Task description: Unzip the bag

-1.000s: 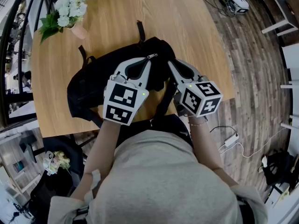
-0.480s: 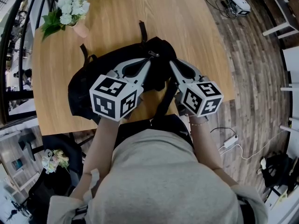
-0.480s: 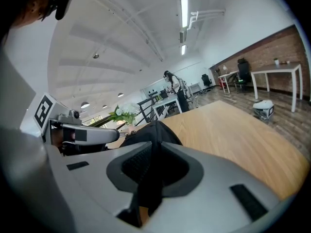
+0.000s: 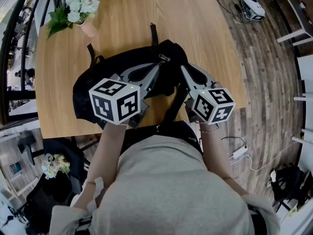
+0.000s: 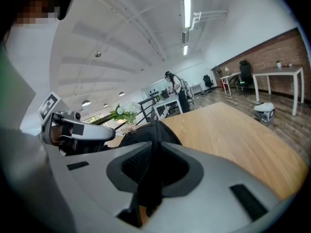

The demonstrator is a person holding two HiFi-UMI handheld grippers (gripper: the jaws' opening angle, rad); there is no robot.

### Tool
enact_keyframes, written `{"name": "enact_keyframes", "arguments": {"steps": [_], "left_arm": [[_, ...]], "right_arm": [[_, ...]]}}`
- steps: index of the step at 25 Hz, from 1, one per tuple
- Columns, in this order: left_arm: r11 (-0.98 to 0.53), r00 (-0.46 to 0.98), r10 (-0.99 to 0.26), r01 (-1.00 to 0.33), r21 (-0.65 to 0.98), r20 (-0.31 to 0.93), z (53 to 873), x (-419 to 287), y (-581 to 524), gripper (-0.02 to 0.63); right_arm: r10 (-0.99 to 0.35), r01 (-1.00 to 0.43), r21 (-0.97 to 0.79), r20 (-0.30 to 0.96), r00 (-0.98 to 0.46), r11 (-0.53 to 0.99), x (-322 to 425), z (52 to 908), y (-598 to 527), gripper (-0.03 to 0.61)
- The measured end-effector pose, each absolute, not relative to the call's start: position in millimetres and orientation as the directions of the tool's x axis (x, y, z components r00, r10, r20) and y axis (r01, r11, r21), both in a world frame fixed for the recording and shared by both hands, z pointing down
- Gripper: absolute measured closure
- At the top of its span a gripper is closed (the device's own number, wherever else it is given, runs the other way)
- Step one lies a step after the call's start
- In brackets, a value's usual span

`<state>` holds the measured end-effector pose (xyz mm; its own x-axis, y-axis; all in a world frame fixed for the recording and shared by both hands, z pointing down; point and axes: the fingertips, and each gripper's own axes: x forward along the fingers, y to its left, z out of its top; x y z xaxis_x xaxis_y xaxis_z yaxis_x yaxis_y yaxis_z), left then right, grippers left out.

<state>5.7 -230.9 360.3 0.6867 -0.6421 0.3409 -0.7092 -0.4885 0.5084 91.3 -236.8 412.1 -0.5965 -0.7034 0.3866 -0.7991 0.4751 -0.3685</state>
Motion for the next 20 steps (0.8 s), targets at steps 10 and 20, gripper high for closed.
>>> {"name": "enact_keyframes", "arguments": {"steps": [10,20], "left_arm": [[-0.452,0.650,-0.681,-0.735,0.505,0.337,365,-4,-225,0.595],[-0.385,0.595,-0.733,-0.762,0.522,0.329,372,-35,-215,0.595]], "right_arm": [[-0.701,-0.800,-0.359,0.391,-0.597,0.481,94,413,-237,0.512],[-0.700,-0.805,-0.360,0.402,-0.590,0.472,100,414,-239,0.512]]}}
